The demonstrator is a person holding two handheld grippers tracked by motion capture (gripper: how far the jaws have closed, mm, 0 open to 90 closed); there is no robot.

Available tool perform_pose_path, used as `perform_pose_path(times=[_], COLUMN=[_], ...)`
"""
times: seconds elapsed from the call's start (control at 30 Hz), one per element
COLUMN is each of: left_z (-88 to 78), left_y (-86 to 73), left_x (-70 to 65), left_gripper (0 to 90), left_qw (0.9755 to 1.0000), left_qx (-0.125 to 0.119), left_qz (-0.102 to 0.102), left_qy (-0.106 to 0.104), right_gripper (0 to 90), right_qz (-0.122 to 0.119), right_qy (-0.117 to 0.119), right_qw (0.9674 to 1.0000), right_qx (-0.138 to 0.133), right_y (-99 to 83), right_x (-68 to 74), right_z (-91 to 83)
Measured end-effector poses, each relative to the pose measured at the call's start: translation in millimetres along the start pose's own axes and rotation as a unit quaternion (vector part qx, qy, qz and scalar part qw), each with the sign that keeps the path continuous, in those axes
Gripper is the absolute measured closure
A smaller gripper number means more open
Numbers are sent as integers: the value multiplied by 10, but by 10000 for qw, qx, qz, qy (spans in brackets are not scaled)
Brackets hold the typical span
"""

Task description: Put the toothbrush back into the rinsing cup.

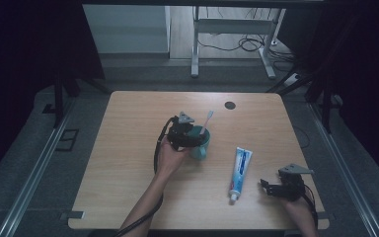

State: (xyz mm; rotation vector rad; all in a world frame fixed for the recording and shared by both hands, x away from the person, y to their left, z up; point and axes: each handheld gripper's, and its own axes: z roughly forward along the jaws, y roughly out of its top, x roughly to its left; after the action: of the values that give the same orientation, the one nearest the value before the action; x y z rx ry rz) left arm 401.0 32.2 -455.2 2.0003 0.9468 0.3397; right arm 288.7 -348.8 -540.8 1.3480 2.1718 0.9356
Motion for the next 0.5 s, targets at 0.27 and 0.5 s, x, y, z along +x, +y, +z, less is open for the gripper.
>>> perform_pose_path(times=[0.27, 0.5], left_z=[-81, -155], left_y=[-16, -58], left_x=[-34, -38], left_gripper=[235, 194], left_qw=[10000, 9999], left_qx=[45, 73], left_qz=[86, 90], left_qy=[20, 6], right_gripper=[138, 138], right_qz=[-6, 0], right_qy=[3, -1], right_qw=[10000, 10000], right_qx=[-4, 0], right_y=[0, 0], right_x=[0, 0], right_z=[0, 0])
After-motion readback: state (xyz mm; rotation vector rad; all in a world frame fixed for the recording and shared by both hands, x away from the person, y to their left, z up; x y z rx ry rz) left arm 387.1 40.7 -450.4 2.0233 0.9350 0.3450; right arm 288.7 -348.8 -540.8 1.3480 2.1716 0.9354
